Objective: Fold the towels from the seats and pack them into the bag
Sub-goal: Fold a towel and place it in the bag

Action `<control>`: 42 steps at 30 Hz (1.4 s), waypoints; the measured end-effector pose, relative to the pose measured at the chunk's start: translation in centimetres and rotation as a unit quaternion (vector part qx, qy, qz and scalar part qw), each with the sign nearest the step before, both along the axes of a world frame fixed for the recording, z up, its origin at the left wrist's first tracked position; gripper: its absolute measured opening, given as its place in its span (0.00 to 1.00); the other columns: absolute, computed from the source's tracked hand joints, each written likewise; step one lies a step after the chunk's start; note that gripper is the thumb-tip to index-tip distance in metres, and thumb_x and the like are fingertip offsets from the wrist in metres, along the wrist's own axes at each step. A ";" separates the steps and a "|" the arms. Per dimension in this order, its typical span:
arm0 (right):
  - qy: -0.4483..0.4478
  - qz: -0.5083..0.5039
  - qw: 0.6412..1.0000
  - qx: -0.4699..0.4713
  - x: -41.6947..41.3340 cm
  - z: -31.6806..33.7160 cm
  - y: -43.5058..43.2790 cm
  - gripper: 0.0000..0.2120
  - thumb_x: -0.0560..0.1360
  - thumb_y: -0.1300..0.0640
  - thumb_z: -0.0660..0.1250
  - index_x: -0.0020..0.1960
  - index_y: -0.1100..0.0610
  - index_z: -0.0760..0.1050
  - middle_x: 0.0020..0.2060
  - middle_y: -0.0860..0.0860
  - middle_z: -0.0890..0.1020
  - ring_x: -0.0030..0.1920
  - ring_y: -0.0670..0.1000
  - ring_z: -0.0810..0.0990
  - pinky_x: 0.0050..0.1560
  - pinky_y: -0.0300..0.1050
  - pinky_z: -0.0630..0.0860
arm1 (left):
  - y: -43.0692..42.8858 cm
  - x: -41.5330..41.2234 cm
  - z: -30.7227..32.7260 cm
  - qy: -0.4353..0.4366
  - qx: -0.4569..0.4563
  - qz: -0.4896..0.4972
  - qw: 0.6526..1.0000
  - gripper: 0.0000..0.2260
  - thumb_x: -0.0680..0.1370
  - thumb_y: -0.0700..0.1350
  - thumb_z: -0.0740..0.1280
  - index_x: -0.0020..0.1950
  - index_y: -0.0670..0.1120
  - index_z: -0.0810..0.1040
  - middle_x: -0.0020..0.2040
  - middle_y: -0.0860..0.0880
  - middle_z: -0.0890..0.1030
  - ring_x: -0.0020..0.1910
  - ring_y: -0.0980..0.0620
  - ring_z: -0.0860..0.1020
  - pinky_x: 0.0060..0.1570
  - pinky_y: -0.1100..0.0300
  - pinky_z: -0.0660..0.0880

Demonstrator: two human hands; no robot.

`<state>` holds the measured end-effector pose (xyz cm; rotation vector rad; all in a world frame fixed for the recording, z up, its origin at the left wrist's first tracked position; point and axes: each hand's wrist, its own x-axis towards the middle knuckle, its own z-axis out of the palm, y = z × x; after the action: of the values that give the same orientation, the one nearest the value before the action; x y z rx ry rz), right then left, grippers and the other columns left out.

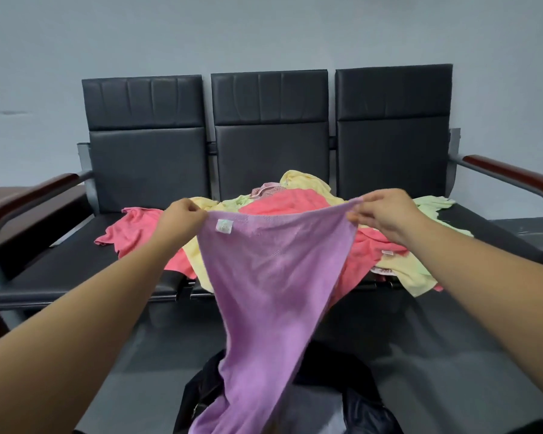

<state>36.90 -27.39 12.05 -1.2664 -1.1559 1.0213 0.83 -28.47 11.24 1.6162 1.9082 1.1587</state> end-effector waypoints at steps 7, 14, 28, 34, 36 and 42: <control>-0.046 -0.015 0.998 0.034 -3.2 2.2 -0.7 0.08 0.77 0.69 0.68 0.56 0.70 0.78 0.34 0.58 0.79 0.25 0.46 0.79 0.33 0.40 0.81 | -2.1 1.6 0.8 -0.243 -0.144 -0.261 0.923 0.12 0.79 0.30 0.59 0.45 0.41 0.80 0.37 0.45 0.77 0.35 0.51 0.76 0.37 0.61 0.78; -0.156 0.147 0.970 0.117 -8.5 3.1 -3.3 0.11 0.78 0.75 0.59 0.45 0.64 0.78 0.40 0.66 0.80 0.31 0.50 0.85 0.37 0.41 0.83 | -2.7 4.7 2.8 -0.105 -0.076 -0.347 0.929 0.08 0.78 0.34 0.70 0.57 0.38 0.82 0.50 0.41 0.86 0.50 0.48 0.86 0.52 0.61 0.81; -0.261 0.192 0.935 0.147 -10.1 2.8 -5.2 0.06 0.77 0.66 0.71 0.44 0.69 0.81 0.30 0.55 0.82 0.28 0.45 0.82 0.33 0.34 0.77 | -3.6 4.9 3.3 0.079 -0.007 -0.314 0.946 0.05 0.78 0.48 0.73 0.46 0.47 0.86 0.40 0.55 0.76 0.36 0.61 0.72 0.43 0.67 0.70; -0.079 0.218 0.970 0.071 -7.2 4.1 -4.6 0.07 0.79 0.66 0.68 0.42 0.68 0.79 0.31 0.59 0.80 0.33 0.54 0.80 0.36 0.41 0.80 | -2.9 2.8 0.7 0.185 -0.051 -0.326 0.926 0.07 0.77 0.43 0.72 0.46 0.56 0.82 0.53 0.53 0.76 0.52 0.59 0.73 0.55 0.66 0.68; -0.178 0.223 0.957 0.058 -6.5 3.6 -4.9 0.11 0.78 0.61 0.71 0.45 0.70 0.80 0.33 0.61 0.83 0.33 0.53 0.82 0.37 0.41 0.81 | -3.3 2.6 0.3 0.145 -0.079 -0.350 0.922 0.07 0.75 0.49 0.70 0.51 0.48 0.83 0.52 0.46 0.82 0.53 0.50 0.79 0.58 0.53 0.75; -0.393 0.259 0.881 0.052 -9.4 0.9 -7.2 0.27 0.69 0.35 0.75 0.42 0.61 0.83 0.32 0.53 0.79 0.33 0.54 0.75 0.36 0.48 0.72 | -3.9 5.0 0.4 0.072 -0.075 -0.374 0.922 0.09 0.78 0.45 0.68 0.50 0.38 0.79 0.38 0.48 0.75 0.39 0.53 0.71 0.42 0.57 0.68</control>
<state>27.51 -34.59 12.95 -1.3512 -2.2389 0.7932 5.79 -32.38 11.60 2.0969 1.1947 0.5674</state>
